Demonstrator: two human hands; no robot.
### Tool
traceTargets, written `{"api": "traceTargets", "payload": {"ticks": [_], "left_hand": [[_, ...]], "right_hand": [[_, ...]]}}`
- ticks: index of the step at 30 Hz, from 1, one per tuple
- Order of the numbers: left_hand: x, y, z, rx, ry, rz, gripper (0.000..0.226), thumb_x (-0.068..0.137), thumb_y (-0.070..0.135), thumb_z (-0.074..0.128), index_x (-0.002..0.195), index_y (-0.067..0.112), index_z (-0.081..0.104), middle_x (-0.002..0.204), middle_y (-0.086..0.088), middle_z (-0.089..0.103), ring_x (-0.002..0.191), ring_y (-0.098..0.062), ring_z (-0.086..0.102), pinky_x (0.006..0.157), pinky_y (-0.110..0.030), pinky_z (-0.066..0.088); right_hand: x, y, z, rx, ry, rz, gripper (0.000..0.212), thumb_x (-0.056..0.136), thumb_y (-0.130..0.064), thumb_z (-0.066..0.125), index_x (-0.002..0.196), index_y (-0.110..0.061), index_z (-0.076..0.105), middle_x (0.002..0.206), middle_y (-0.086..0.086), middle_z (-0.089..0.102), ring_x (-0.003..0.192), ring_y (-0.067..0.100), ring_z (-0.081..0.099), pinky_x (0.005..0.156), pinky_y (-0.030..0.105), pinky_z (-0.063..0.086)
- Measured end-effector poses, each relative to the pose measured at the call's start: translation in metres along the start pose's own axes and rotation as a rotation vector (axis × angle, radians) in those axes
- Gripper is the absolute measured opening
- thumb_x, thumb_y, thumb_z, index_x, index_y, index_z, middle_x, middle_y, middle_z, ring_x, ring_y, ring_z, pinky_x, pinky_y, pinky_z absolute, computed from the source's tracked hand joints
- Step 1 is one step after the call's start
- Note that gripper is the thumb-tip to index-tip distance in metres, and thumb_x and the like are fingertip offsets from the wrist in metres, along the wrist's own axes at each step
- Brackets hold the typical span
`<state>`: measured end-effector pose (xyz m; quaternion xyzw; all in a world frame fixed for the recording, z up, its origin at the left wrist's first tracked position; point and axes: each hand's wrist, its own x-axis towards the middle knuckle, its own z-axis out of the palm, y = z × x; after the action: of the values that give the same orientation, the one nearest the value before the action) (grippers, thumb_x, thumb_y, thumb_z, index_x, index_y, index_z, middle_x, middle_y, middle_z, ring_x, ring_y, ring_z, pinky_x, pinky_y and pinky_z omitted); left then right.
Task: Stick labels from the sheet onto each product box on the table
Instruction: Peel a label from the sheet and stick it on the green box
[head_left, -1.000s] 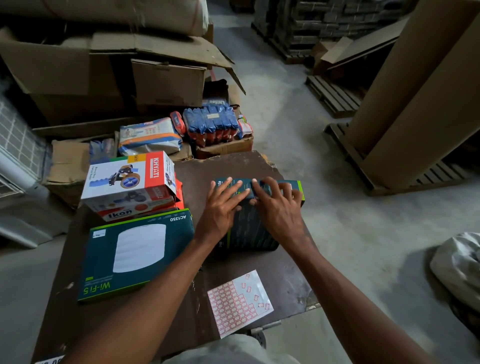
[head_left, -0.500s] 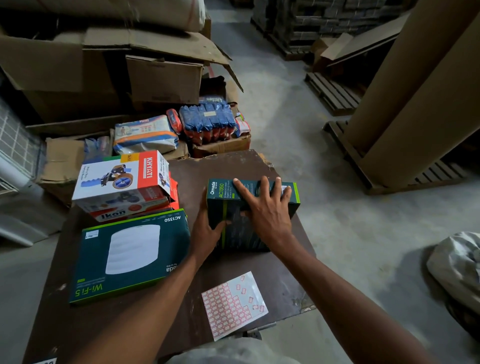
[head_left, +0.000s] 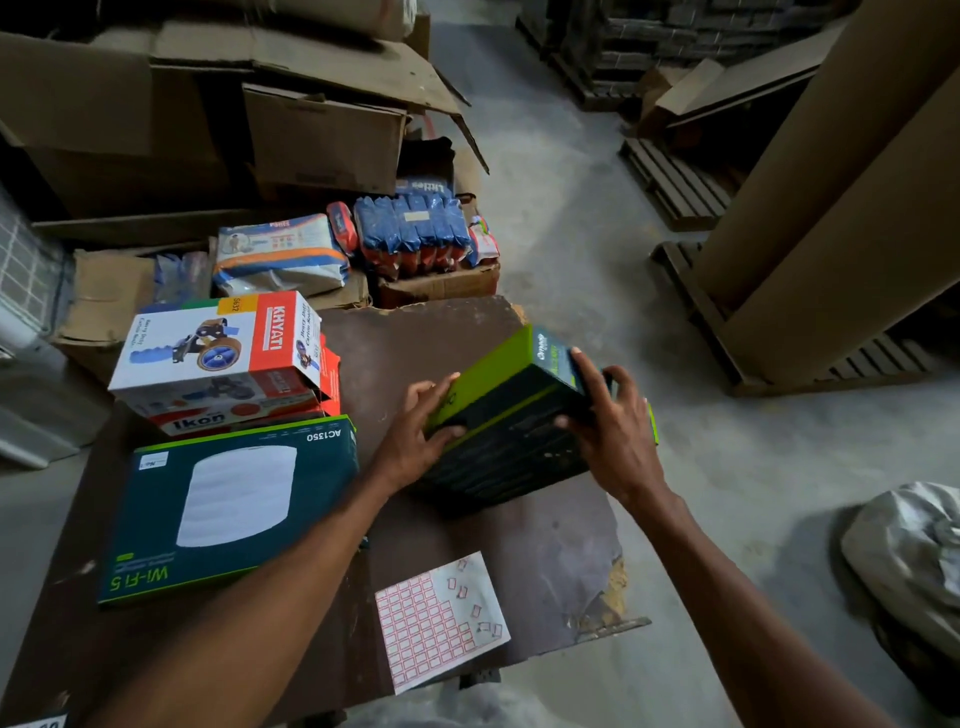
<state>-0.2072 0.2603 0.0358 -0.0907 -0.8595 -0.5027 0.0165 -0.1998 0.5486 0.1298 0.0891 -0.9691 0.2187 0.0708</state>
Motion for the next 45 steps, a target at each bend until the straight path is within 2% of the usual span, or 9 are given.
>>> {"api": "traceTargets", "payload": {"ticks": [5, 8, 12, 16, 22, 28, 32, 38, 45], "left_hand": [[0.017, 0.026, 0.013, 0.399, 0.088, 0.151, 0.075, 0.089, 0.061, 0.057, 0.156, 0.033, 0.037, 0.140, 0.002, 0.049, 0.122, -0.023, 0.049, 0.100, -0.044, 0.042], [0.024, 0.045, 0.022, 0.610, 0.047, 0.204, 0.074, 0.088, 0.061, 0.053, 0.156, 0.035, 0.036, 0.140, 0.007, 0.048, 0.118, -0.023, 0.047, 0.099, -0.043, 0.035], [0.032, 0.058, 0.034, 0.752, -0.045, 0.243, 0.072, 0.088, 0.058, 0.055, 0.154, 0.034, 0.038, 0.142, 0.005, 0.048, 0.120, -0.027, 0.047, 0.104, -0.050, 0.032], [0.028, 0.056, 0.055, 0.742, -0.151, 0.176, 0.075, 0.083, 0.046, 0.068, 0.151, 0.030, 0.042, 0.144, 0.006, 0.046, 0.125, -0.027, 0.045, 0.114, -0.054, 0.026], [0.023, 0.040, 0.063, 0.790, -0.156, 0.203, 0.078, 0.080, 0.053, 0.072, 0.149, 0.027, 0.046, 0.145, 0.004, 0.052, 0.130, -0.029, 0.049, 0.117, -0.054, 0.025], [0.008, 0.016, 0.027, 0.933, -0.077, 0.007, 0.095, 0.078, 0.067, 0.069, 0.156, 0.051, 0.018, 0.163, 0.007, 0.034, 0.151, -0.045, 0.022, 0.112, -0.076, 0.005], [0.002, 0.015, 0.022, 0.981, -0.066, -0.018, 0.089, 0.083, 0.061, 0.068, 0.156, 0.051, 0.019, 0.160, 0.008, 0.037, 0.149, -0.046, 0.024, 0.103, -0.064, 0.037], [-0.001, 0.010, 0.023, 0.927, -0.070, -0.028, 0.092, 0.082, 0.057, 0.072, 0.158, 0.036, 0.026, 0.162, 0.009, 0.035, 0.151, -0.042, 0.022, 0.105, -0.065, 0.037], [-0.028, -0.009, 0.009, 0.292, 0.212, -0.062, 0.118, 0.082, 0.034, 0.083, 0.163, 0.018, -0.001, 0.171, 0.000, 0.004, 0.157, -0.021, 0.009, 0.124, -0.034, 0.019]], "right_hand": [[0.003, 0.023, 0.002, 0.258, -0.029, 0.212, 0.086, 0.084, -0.014, 0.081, 0.154, -0.024, 0.033, 0.149, 0.012, 0.046, 0.130, 0.036, 0.052, 0.093, 0.042, 0.049], [-0.003, 0.017, 0.004, 0.281, 0.086, 0.259, 0.102, 0.070, 0.000, 0.079, 0.156, -0.022, 0.029, 0.161, 0.009, 0.034, 0.146, 0.037, 0.037, 0.108, 0.047, 0.046], [-0.010, 0.003, 0.023, -0.187, 0.063, -0.062, 0.109, 0.074, -0.029, 0.082, 0.164, -0.031, 0.020, 0.173, 0.004, 0.011, 0.160, 0.035, 0.000, 0.128, 0.057, 0.007], [-0.013, -0.006, 0.066, -0.332, -0.177, -0.022, 0.099, 0.086, -0.054, 0.072, 0.164, -0.034, 0.015, 0.170, 0.007, 0.023, 0.156, 0.047, 0.012, 0.118, 0.073, 0.013], [-0.012, 0.002, 0.084, -0.348, -0.284, 0.015, 0.085, 0.098, -0.048, 0.057, 0.164, -0.038, 0.004, 0.159, 0.012, 0.032, 0.151, 0.052, 0.019, 0.115, 0.077, 0.016], [-0.009, 0.003, 0.091, -0.333, -0.283, 0.003, 0.091, 0.099, -0.035, 0.063, 0.162, -0.047, -0.001, 0.168, 0.012, 0.022, 0.152, 0.058, 0.006, 0.118, 0.076, 0.008], [-0.004, -0.010, 0.094, -0.321, -0.309, 0.064, 0.094, 0.099, -0.025, 0.059, 0.160, -0.045, -0.009, 0.172, 0.012, 0.004, 0.151, 0.061, -0.006, 0.114, 0.082, 0.006], [0.001, -0.045, 0.107, -0.336, -0.353, -0.046, 0.092, 0.099, -0.055, 0.055, 0.159, -0.049, -0.013, 0.172, 0.013, 0.007, 0.152, 0.059, 0.000, 0.107, 0.087, 0.005], [0.003, -0.044, 0.099, -0.307, -0.333, -0.051, 0.078, 0.102, -0.038, 0.056, 0.161, -0.051, 0.006, 0.161, 0.013, 0.026, 0.148, 0.054, 0.018, 0.110, 0.084, 0.008]]}}
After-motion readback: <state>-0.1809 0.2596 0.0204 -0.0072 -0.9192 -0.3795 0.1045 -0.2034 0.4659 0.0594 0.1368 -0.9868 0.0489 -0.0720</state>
